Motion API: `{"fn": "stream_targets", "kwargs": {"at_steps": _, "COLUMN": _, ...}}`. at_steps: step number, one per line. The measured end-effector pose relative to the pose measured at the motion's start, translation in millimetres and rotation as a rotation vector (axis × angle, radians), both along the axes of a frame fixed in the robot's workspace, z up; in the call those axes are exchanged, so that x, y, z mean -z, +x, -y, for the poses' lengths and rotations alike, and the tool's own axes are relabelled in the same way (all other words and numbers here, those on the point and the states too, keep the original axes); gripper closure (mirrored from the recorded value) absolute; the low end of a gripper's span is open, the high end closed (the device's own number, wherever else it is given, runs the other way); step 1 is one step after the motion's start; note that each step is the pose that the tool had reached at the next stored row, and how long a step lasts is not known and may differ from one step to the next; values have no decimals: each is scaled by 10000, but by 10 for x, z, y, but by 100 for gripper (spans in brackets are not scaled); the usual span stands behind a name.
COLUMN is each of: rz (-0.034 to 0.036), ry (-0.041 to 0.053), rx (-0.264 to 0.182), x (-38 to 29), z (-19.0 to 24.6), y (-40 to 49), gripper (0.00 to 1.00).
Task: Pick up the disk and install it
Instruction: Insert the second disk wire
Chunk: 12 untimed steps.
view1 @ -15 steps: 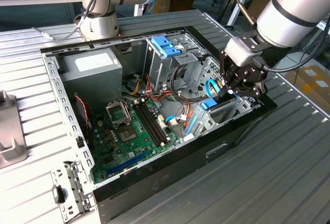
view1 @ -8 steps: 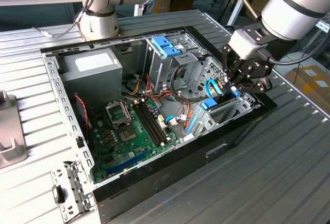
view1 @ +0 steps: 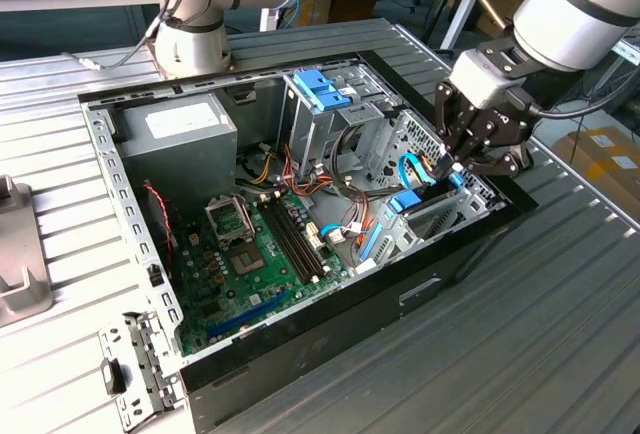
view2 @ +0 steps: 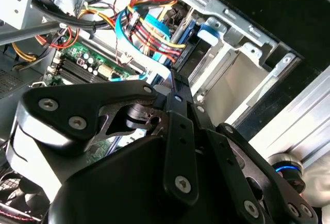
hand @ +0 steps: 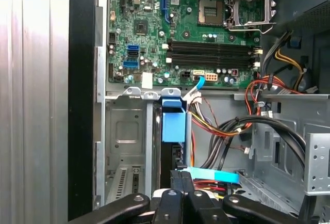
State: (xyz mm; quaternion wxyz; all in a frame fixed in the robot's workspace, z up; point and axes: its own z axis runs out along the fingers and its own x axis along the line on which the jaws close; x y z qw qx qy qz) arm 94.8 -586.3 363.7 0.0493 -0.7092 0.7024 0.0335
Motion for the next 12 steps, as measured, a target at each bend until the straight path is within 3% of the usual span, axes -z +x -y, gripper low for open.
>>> {"fn": "stream_targets", "kwargs": {"at_steps": 6, "rz": -24, "ry": 1, "rx": 0, "x": -21, "z": 0, "y": 174, "gripper": 90}}
{"fn": "stream_targets", "kwargs": {"at_steps": 12, "rz": -79, "ry": 1, "rx": 0, "x": -99, "z": 0, "y": 358, "gripper": 90}}
